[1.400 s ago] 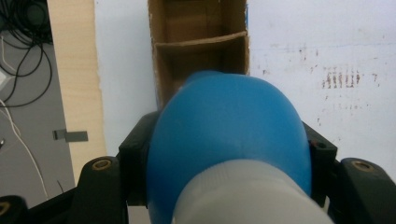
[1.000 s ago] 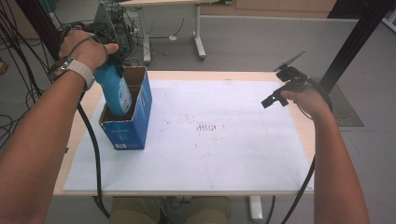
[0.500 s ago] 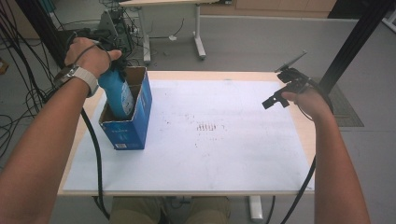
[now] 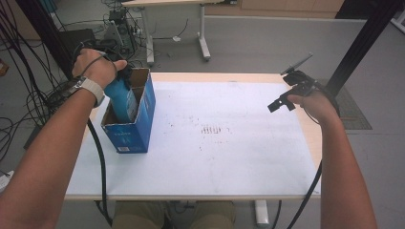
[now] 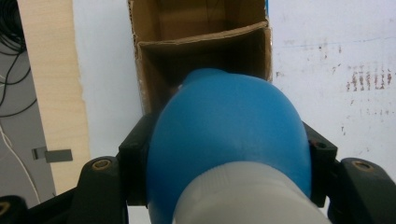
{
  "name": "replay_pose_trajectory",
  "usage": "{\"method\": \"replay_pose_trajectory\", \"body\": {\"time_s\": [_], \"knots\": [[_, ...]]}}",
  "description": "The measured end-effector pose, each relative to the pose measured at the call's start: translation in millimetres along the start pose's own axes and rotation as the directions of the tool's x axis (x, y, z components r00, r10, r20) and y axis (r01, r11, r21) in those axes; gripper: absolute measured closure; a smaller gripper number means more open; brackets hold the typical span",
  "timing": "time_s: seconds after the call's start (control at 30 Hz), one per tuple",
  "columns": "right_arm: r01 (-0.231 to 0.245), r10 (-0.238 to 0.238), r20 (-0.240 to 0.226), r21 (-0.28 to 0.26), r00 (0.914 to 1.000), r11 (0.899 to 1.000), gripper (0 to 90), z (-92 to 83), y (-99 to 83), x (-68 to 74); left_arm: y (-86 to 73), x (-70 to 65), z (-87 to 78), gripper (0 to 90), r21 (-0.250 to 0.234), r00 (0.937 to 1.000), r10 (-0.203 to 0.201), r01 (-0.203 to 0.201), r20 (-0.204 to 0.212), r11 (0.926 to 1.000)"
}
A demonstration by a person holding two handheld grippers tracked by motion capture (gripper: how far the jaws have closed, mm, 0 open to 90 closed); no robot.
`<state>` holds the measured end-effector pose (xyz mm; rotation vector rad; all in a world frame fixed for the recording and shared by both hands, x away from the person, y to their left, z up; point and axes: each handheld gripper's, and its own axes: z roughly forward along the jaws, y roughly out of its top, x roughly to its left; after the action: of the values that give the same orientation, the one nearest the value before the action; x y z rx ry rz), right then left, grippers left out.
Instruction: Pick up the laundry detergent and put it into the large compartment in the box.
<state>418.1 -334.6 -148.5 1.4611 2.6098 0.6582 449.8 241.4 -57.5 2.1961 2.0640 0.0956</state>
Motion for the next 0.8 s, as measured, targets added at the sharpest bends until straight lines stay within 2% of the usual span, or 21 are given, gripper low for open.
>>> {"method": "replay_pose_trajectory", "body": {"time_s": [0.3,0.8], "knots": [[-0.001,0.001,-0.001,0.003,1.0000,1.000,6.5,1.8,0.6,0.5,0.3,2.5,14.2,37.8,0.011,0.9999,-0.001,0.001,0.013,0.9999],[-0.007,0.007,-0.001,0.005,1.0000,1.000,6.5,2.2,-0.9,-0.8,-0.5,1.3,31.0,37.8,0.013,1.0000,0.002,-0.002,0.003,0.9999]]}}
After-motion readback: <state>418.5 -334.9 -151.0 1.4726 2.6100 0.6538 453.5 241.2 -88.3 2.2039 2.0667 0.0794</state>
